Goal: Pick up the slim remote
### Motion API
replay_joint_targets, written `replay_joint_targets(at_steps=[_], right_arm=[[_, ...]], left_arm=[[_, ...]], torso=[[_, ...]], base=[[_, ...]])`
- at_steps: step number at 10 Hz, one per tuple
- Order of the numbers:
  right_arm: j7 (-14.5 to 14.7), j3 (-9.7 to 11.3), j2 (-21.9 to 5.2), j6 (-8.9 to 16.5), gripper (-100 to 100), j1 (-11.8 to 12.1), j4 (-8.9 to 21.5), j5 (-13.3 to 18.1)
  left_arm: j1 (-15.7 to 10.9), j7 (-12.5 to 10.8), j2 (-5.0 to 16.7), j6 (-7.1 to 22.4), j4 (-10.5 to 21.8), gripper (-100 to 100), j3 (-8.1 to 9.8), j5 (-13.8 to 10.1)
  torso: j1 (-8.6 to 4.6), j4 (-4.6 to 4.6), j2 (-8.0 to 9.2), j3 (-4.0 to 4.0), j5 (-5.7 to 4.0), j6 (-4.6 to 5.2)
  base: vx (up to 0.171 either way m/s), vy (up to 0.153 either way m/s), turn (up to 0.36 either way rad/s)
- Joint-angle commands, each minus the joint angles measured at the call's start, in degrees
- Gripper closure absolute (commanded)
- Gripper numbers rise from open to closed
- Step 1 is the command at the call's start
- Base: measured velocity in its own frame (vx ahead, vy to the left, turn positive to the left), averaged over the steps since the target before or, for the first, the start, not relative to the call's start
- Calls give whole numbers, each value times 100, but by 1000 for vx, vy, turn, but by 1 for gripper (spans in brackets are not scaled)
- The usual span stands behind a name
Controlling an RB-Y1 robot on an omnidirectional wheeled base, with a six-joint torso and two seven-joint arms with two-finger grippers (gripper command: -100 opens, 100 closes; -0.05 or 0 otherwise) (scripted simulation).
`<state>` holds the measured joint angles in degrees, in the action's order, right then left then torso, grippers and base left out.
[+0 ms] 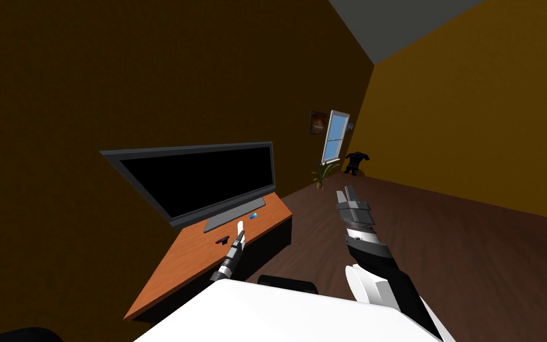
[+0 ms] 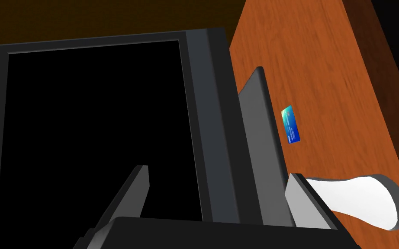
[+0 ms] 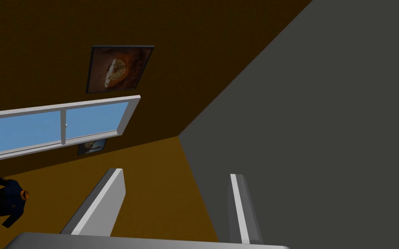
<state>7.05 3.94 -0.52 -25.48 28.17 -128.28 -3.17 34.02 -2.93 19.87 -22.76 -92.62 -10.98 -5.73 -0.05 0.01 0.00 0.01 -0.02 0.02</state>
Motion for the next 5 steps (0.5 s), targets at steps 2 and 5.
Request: replay_joint_targets(at_steps=[2, 5], right_arm=[[0, 0, 0, 0, 0, 1, 0, 0], [0, -1, 0, 0, 0, 1, 0, 0]], left_arm=[[91, -174, 241, -106, 473, -100, -128, 72], [124, -288, 395, -126, 922, -100, -210, 131]], torso=[[2, 0, 0, 0, 0, -3], [2, 0, 0, 0, 0, -4]], base=[[4, -25, -126], [4, -23, -76]])
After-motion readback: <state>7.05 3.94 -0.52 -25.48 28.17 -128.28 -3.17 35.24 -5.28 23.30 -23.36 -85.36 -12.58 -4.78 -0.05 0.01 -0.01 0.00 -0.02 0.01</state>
